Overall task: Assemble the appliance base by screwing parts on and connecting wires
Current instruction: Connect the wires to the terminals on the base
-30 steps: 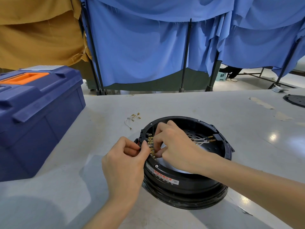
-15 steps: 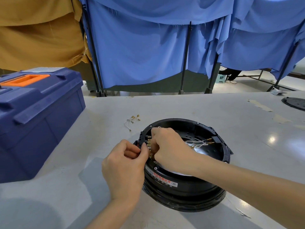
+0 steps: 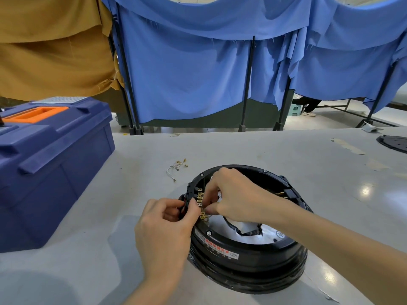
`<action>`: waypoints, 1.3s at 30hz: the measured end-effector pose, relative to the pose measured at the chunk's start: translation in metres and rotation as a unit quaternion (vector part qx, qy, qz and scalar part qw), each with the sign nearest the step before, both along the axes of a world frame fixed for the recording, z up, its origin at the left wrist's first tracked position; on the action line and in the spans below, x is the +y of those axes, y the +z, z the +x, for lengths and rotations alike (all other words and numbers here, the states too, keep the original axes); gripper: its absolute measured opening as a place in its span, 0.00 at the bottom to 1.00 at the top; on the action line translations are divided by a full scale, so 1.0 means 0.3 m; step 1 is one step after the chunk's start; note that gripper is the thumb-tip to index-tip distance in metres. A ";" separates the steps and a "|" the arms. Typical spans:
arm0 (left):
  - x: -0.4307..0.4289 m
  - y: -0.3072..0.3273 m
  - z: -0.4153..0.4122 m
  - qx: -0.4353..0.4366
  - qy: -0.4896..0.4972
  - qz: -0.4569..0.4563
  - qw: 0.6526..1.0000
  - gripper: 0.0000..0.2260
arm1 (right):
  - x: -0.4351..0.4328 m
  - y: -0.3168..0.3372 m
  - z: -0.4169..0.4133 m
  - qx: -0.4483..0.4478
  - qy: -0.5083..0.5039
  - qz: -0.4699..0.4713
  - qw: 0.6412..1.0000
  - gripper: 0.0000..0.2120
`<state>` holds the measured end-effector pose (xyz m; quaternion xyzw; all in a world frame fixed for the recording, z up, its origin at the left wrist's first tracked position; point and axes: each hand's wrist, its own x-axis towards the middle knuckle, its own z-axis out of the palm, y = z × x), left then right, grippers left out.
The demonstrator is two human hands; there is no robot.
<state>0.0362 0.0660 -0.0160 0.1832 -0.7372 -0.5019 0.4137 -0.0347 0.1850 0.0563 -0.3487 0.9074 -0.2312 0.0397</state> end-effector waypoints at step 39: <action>-0.006 -0.020 -0.011 0.030 -0.018 -0.072 0.997 0.15 | -0.037 -0.023 0.012 -0.337 -0.238 -0.169 0.895 0.07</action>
